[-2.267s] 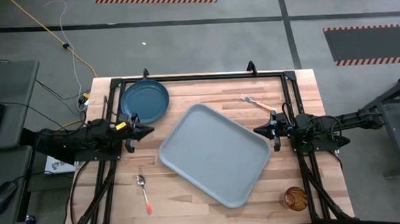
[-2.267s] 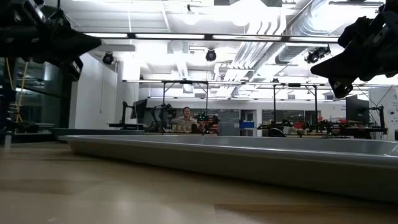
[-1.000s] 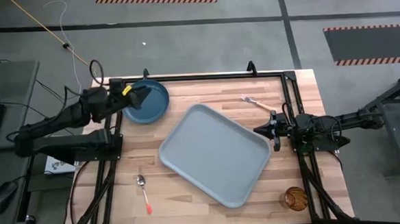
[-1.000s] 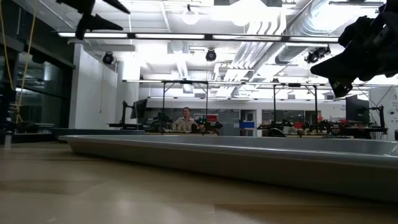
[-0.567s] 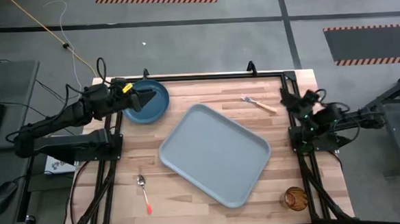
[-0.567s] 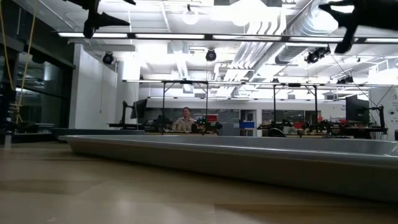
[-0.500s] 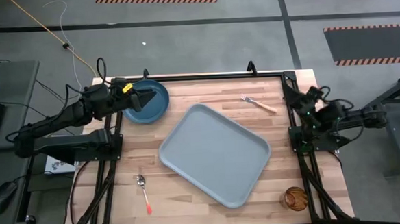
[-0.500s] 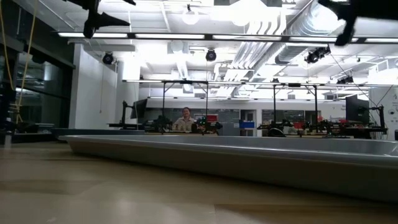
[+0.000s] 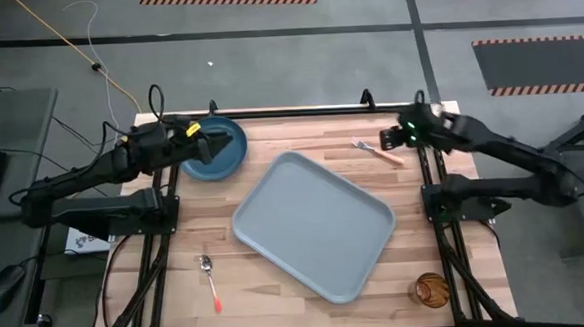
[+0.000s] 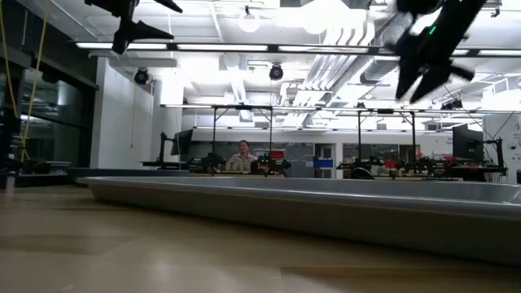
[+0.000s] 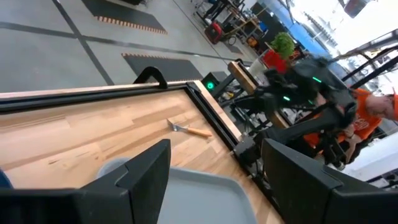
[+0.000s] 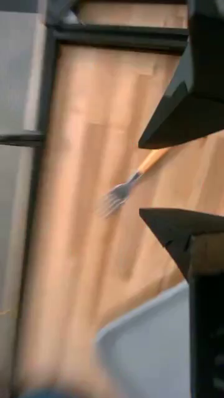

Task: Pick and place plate/cup/fork/spoon on tray
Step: Put the light orange fork on the gray serving tray

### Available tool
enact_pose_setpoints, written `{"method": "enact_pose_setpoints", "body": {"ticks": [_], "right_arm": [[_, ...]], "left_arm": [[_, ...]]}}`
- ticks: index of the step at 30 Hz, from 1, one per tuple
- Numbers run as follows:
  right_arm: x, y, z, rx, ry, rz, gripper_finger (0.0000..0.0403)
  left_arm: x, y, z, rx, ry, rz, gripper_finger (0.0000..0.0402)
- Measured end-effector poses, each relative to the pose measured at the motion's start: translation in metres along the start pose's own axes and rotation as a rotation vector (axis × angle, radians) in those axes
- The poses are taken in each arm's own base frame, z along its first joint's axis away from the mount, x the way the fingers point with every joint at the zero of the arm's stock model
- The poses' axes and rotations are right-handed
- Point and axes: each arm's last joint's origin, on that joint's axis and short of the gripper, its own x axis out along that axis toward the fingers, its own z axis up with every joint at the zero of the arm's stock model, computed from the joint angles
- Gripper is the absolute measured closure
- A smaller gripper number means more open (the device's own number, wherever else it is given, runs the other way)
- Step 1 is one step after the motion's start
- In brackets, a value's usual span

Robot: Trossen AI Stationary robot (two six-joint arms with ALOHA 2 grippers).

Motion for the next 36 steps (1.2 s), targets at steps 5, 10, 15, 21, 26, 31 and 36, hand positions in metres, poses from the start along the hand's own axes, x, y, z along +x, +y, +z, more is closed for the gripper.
{"method": "enact_pose_setpoints", "body": {"ticks": [5,10,15,21,26,31,36], "right_arm": [[0.061,-0.006,0.012,-0.098,0.269,-0.067,0.0212],[0.102,-0.013,0.012,-0.177,0.461,-0.079,0.021],[0.127,-0.015,0.006,-0.22,0.556,-0.116,0.021],[0.15,-0.015,0.003,-0.221,0.583,-0.18,0.021],[0.167,-0.015,-0.001,-0.226,0.608,-0.183,0.021],[0.176,-0.015,-0.005,-0.26,0.651,-0.181,0.0214],[0.174,-0.015,-0.005,-0.283,0.657,-0.171,0.0288]], "left_arm": [[0.0,-0.001,-0.001,-0.017,0.025,-0.025,0.016],[0.0,-0.001,-0.001,-0.016,0.035,-0.035,0.016],[0.0,-0.001,-0.001,-0.017,0.034,-0.035,0.016],[0.0,-0.001,-0.001,-0.017,0.034,-0.034,0.016],[0.0,-0.001,-0.001,-0.017,0.034,-0.033,0.016],[0.0,-0.001,-0.001,-0.017,0.033,-0.032,0.016],[0.0,-0.001,-0.001,-0.015,0.029,-0.029,0.016]]}}
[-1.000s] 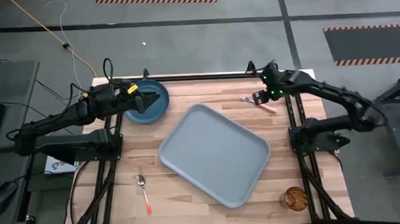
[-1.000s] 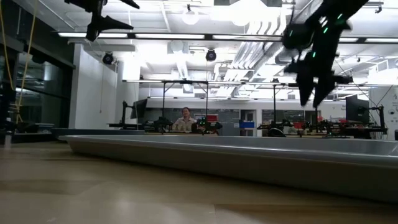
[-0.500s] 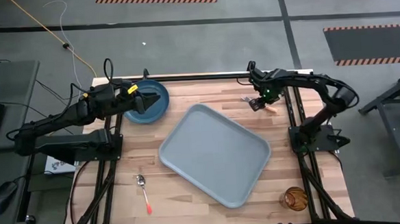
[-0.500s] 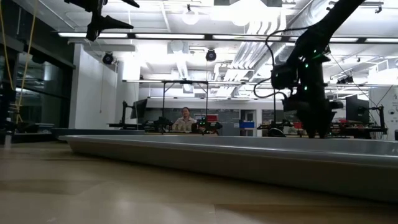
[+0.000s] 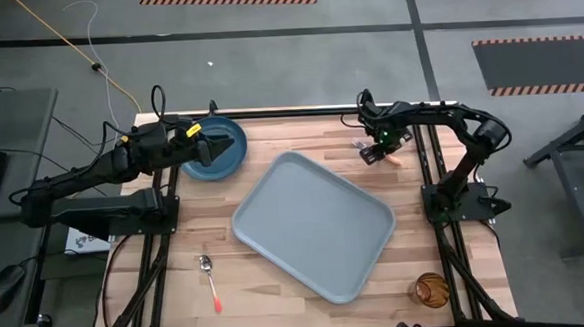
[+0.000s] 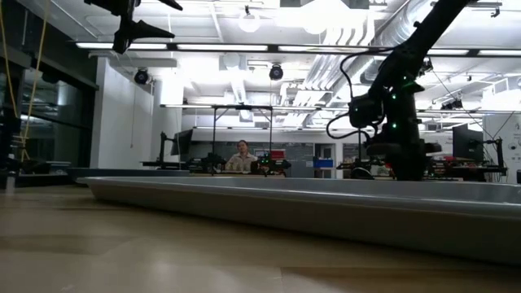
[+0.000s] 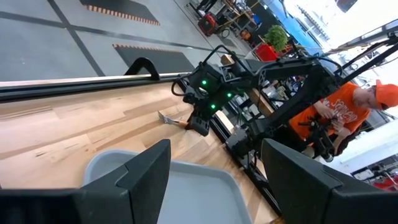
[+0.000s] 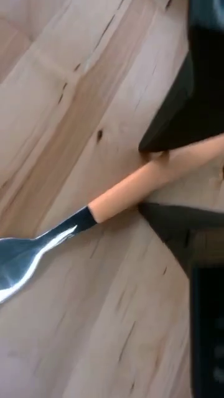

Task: Pick and place plate/cup/fork/spoon on tray
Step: Put the light orange fork on the gray serving tray

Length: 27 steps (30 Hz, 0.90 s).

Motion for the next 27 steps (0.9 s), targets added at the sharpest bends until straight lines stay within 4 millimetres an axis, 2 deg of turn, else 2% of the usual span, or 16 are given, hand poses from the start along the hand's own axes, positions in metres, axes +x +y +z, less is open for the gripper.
{"method": "enact_pose_setpoints", "body": {"ticks": [3,4,6,9,11,16,18,21,27], "right_arm": [[-0.006,-0.001,-0.002,-0.006,-0.017,0.004,0.0367],[-0.008,-0.002,-0.005,-0.009,-0.016,-0.012,0.0379],[-0.015,-0.004,-0.01,-0.002,-0.024,-0.022,0.0379],[-0.038,-0.002,-0.019,0.008,-0.107,0.007,0.037],[-0.056,0.001,-0.03,0.014,-0.17,0.035,0.038],[-0.105,0.021,-0.055,0.051,-0.462,0.232,0.0384],[-0.121,0.034,-0.064,0.074,-0.574,0.328,0.0384],[-0.135,0.056,-0.073,0.099,-0.692,0.417,0.0384],[-0.138,0.109,-0.087,0.081,-0.806,0.526,0.0384]], "left_arm": [[0.0,0.0,0.0,0.015,-0.002,0.003,0.016],[0.0,0.0,0.0,0.015,-0.003,0.003,0.016],[0.0,0.0,0.0,0.015,-0.007,0.007,0.016],[0.0,0.0,0.0,0.016,-0.011,0.01,0.016],[0.0,0.0,0.001,0.015,-0.014,0.007,0.016],[0.01,-0.003,0.003,0.03,-0.042,-0.015,0.016],[0.021,-0.005,0.003,0.049,-0.049,-0.02,0.016],[0.048,-0.004,-0.002,0.057,-0.036,-0.008,0.016],[0.108,-0.005,-0.022,0.2,-0.044,-0.065,0.016]]}}
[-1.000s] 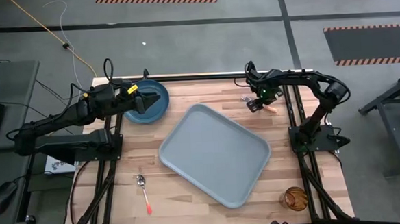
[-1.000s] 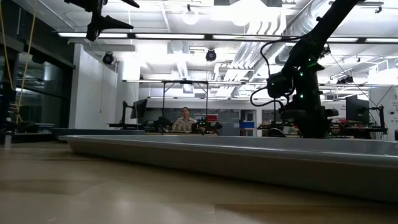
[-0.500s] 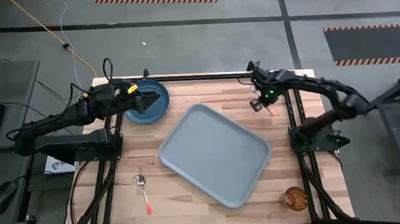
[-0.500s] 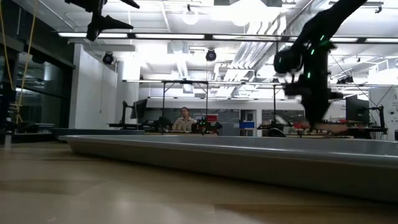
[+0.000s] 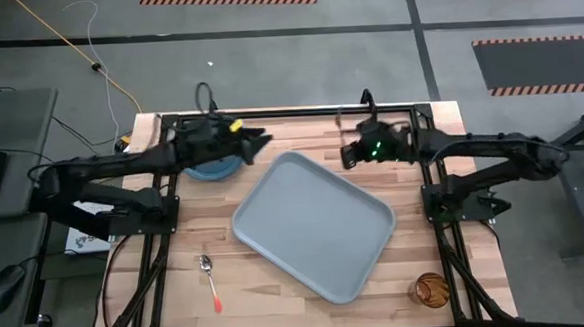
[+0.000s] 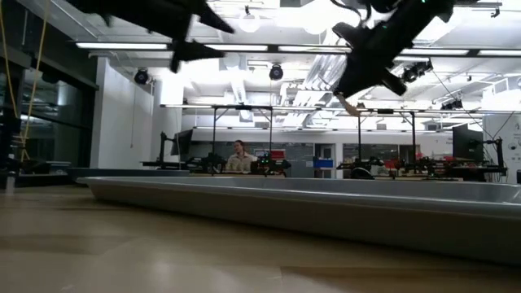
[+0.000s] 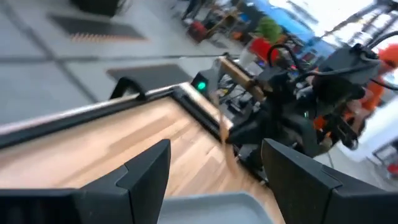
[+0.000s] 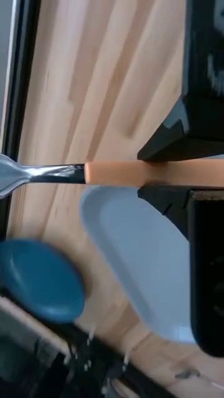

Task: Pick and place plate/cup/fork/spoon on tray
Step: Put the light orange fork on the gray serving tray

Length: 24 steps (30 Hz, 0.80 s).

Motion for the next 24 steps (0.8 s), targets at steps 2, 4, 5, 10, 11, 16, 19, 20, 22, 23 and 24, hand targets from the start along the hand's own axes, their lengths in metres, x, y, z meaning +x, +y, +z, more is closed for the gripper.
{"method": "enact_pose_setpoints", "body": {"ticks": [2,4,5,10,11,16,19,20,22,23,24], "right_arm": [[0.004,0.017,-0.007,-0.036,-0.019,-0.011,0.0384],[0.008,0.033,-0.012,-0.078,-0.042,-0.031,0.0384],[0.01,0.041,-0.013,-0.098,-0.047,-0.041,0.0384],[0.023,0.074,-0.009,-0.191,-0.064,-0.134,0.0384],[0.026,0.08,-0.008,-0.221,-0.067,-0.158,0.0384],[0.042,0.105,-0.005,-0.342,-0.038,-0.227,0.0384],[0.049,0.117,-0.005,-0.387,-0.035,-0.271,0.0384],[0.049,0.12,-0.005,-0.401,-0.036,-0.291,0.0384],[0.047,0.122,-0.006,-0.429,-0.04,-0.33,0.0384],[0.046,0.123,-0.006,-0.434,-0.046,-0.335,0.0384],[0.045,0.125,-0.005,-0.437,-0.051,-0.332,0.0384]], "left_arm": [[0.015,-0.004,-0.006,0.035,-0.045,-0.048,0.016],[0.027,-0.007,-0.013,0.059,-0.078,-0.081,0.016],[0.032,-0.008,-0.017,0.066,-0.088,-0.091,0.016],[0.049,-0.015,-0.039,0.091,-0.073,-0.081,0.016],[0.051,-0.017,-0.042,0.107,-0.068,-0.07,0.016],[0.057,-0.029,-0.047,0.17,-0.121,0.018,0.016],[0.057,-0.035,-0.046,0.218,-0.155,0.072,0.016],[0.056,-0.036,-0.047,0.241,-0.158,0.084,0.016],[0.053,-0.037,-0.047,0.287,-0.152,0.124,0.016],[0.052,-0.039,-0.047,0.297,-0.163,0.136,0.016],[0.05,-0.04,-0.045,0.304,-0.174,0.141,0.016]]}}
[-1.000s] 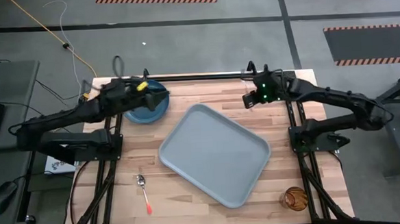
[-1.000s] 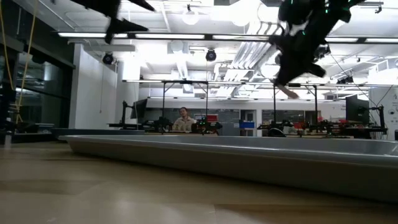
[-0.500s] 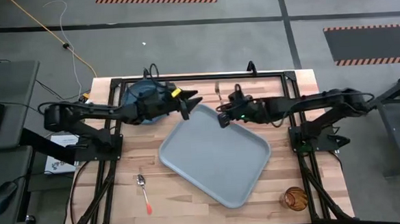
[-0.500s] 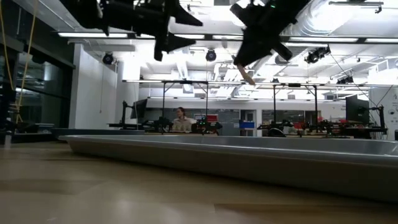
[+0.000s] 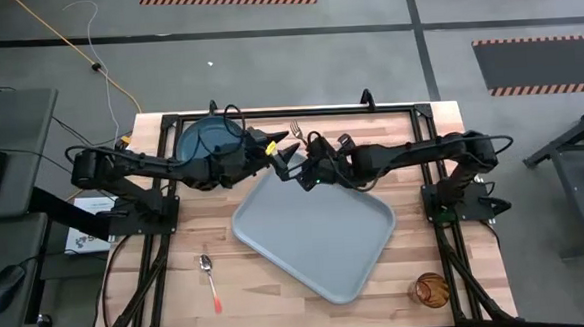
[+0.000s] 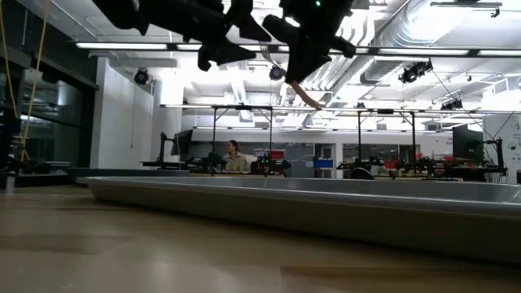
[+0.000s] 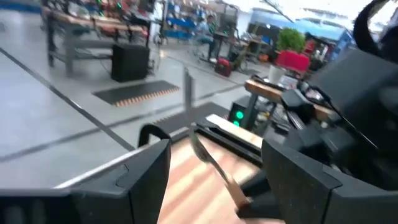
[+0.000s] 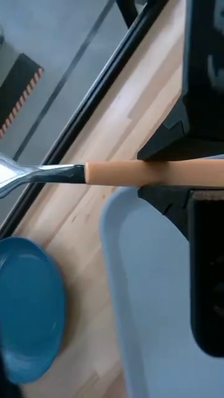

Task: Pick and place plate/cup/fork/spoon on tray
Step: Put the light orange fork on the gray serving tray

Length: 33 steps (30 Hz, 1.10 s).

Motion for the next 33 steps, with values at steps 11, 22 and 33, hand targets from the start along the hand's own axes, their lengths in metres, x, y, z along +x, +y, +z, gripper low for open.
{"method": "enact_pose_setpoints", "body": {"ticks": [11,22,33], "right_arm": [[-0.007,0.009,-0.001,-0.19,0.009,0.095,0.0384],[-0.007,0.01,0.0,-0.182,-0.009,0.087,0.0384],[-0.007,0.009,0.0,-0.185,-0.007,0.086,0.0384]], "left_arm": [[-0.013,-0.004,0.016,0.083,-0.028,-0.038,0.016],[-0.016,-0.006,0.006,0.073,0.058,-0.029,0.0178],[-0.017,-0.005,0.009,0.067,0.037,0.011,0.0365]]}}
